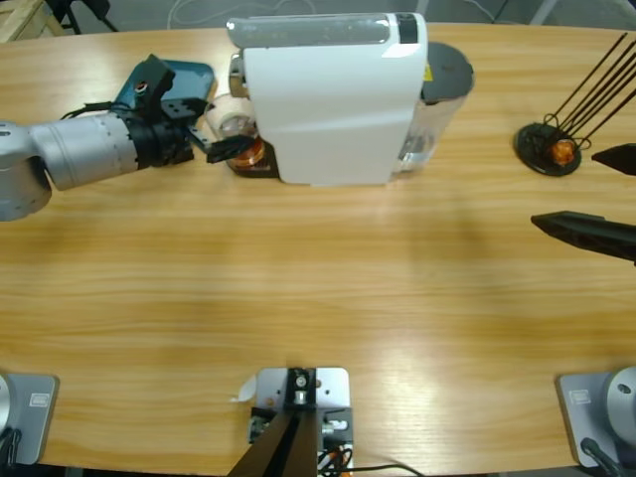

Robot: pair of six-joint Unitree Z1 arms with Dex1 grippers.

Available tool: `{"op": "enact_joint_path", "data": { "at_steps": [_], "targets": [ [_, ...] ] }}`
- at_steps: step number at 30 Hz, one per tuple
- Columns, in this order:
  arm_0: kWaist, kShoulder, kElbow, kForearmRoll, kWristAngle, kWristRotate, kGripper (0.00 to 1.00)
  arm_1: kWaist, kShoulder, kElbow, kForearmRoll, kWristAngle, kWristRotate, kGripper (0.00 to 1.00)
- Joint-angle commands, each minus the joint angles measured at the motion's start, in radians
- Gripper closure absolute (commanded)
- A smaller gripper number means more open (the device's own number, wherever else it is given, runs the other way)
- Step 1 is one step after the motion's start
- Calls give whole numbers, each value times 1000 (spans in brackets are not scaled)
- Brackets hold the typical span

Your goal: Pour coffee

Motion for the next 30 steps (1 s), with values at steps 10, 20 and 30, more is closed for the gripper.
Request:
{"op": "enact_joint_path", "data": {
  "at_steps": [10,20,30],
  "targets": [
    [15,125,-56,-50,-27,-7,0,8,-7,43,-18,1,-2,9],
    [33,135,-57,-50,-92,-8,492,5,5,44,-21,-2,-4,11],
    [64,103,-35,-48,-99,-8,492,4,10,44,-22,-4,-4,13]
  ]
}}
